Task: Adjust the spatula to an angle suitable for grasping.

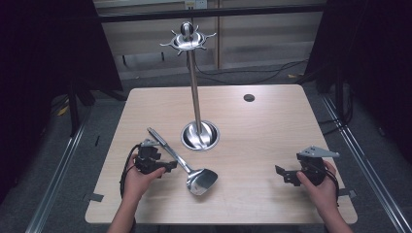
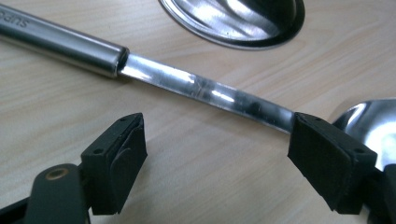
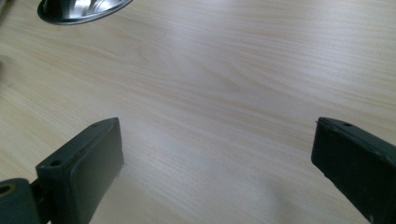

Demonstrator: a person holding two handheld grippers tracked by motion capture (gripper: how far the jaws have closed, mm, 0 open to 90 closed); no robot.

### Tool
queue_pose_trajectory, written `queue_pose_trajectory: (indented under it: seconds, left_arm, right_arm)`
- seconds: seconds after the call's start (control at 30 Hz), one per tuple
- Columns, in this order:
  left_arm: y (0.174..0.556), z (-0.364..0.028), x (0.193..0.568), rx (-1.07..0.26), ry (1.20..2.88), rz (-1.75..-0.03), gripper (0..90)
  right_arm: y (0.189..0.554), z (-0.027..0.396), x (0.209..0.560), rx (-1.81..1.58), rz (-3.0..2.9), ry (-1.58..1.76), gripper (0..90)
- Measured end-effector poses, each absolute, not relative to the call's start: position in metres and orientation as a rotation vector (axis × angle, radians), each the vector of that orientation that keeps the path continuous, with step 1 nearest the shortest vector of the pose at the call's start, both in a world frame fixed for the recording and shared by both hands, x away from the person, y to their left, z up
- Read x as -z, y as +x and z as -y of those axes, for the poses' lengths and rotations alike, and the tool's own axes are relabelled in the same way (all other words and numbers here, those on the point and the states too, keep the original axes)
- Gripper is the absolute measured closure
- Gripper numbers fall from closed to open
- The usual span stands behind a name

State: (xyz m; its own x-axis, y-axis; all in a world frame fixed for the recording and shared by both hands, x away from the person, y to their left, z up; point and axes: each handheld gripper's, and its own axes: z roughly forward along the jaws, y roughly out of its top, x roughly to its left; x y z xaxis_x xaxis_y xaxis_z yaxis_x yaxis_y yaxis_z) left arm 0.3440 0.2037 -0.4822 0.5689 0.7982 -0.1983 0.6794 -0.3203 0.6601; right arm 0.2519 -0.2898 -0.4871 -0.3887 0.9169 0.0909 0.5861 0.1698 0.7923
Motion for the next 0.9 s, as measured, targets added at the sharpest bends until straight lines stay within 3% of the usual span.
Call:
queue_pose_trajectory:
  seconds: [0.13,0.5,0.67,0.7,0.9]
  left_arm:
    - [0.348,-0.204,0.481,-0.252,2.095,-1.172,26.5]
    - [0.354,-0.212,0.480,-0.318,2.079,-1.253,67.1]
    - [0.361,-0.214,0.485,-0.315,2.075,-1.312,77.8]
    - [0.363,-0.216,0.486,-0.316,2.089,-1.320,87.2]
    - [0.371,-0.222,0.484,-0.347,2.049,-1.401,90.0]
  right_arm:
    - [0.248,0.292,0.488,-1.073,-2.060,1.403,2.1]
    - [0.244,0.295,0.489,-1.060,-2.057,1.387,2.1]
    - [0.245,0.298,0.489,-1.078,-2.051,1.390,2.1]
    - [0.245,0.298,0.488,-1.082,-2.042,1.390,2.2]
    - [0.242,0.298,0.484,-1.097,-2.034,1.377,2.2]
